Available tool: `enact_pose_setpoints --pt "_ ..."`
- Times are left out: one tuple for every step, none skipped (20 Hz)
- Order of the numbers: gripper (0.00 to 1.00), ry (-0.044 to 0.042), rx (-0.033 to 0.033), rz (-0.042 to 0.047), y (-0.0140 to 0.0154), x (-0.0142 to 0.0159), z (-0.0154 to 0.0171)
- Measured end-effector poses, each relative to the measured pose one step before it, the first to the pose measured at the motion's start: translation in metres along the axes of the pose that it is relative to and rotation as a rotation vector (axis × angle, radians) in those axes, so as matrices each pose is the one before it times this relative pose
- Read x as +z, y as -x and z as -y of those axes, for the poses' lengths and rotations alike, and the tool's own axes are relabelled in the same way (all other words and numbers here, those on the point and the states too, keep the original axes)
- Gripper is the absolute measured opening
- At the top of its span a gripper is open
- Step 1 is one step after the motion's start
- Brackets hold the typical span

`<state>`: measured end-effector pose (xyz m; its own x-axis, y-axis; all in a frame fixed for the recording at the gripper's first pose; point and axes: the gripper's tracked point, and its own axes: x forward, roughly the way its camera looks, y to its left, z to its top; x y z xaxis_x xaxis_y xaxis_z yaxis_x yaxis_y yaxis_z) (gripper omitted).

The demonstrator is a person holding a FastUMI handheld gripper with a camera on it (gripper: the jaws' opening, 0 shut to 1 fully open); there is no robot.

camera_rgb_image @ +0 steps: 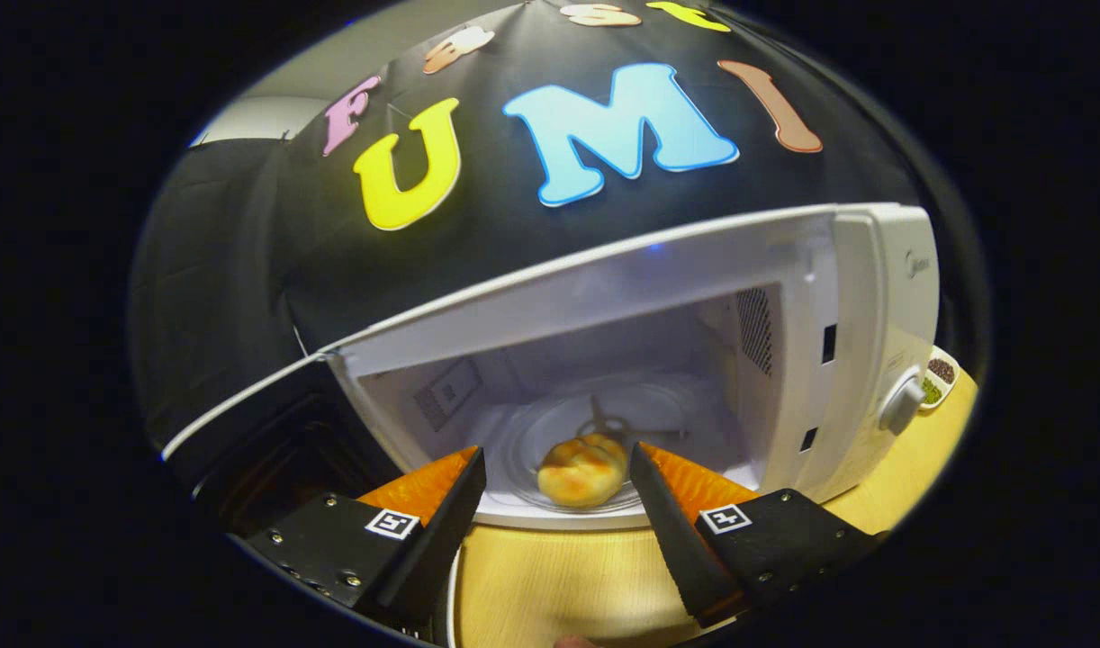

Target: Open the microwave, put the food inside, and close the microwave door.

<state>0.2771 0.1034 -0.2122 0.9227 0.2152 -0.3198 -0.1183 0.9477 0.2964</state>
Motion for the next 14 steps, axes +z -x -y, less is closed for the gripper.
enact_pose_setpoints --pt "0.98 0.01975 0.01133 0.01688 0.01531 0.00754 -0.00551" --pt "0.98 0.01522 0.01131 0.01579 0.01624 0.0069 -0.00605" --pt "0.98 0.00769 0.01288 0.01151 0.01512 0.00644 -0.00603" --pt "0.98 0.00346 0.01688 0.01042 0.01562 0.00699 -0.00817" --pt "0.98 0.00799 0.01589 0.01319 0.01415 0.00766 -0.00839" --pt "0.97 0.00904 0.01358 0.01643 0.01343 0.00859 -0.00835" --pt "0.98 0.00802 0.01618 0.01526 0.01267 0.00784 -0.00902" --pt "0.98 0.00493 0.01782 0.01174 0.01292 0.00565 -0.01014" --pt "0.98 0.00409 0.02249 0.0082 0.01156 0.0054 -0.01179" --pt "0.97 0.00523 0.02157 0.00697 0.01165 0.00439 -0.01235" --pt "0.97 0.00801 0.02447 0.00582 0.0109 0.00399 -0.01266" --pt "0.97 0.01055 0.02285 0.00393 0.00959 0.00169 -0.0131" --pt "0.97 0.01099 0.02295 0.0016 0.00926 0.00121 -0.01229" --pt "0.97 0.00884 0.02186 -0.00026 0.00965 -0.00002 -0.0127"
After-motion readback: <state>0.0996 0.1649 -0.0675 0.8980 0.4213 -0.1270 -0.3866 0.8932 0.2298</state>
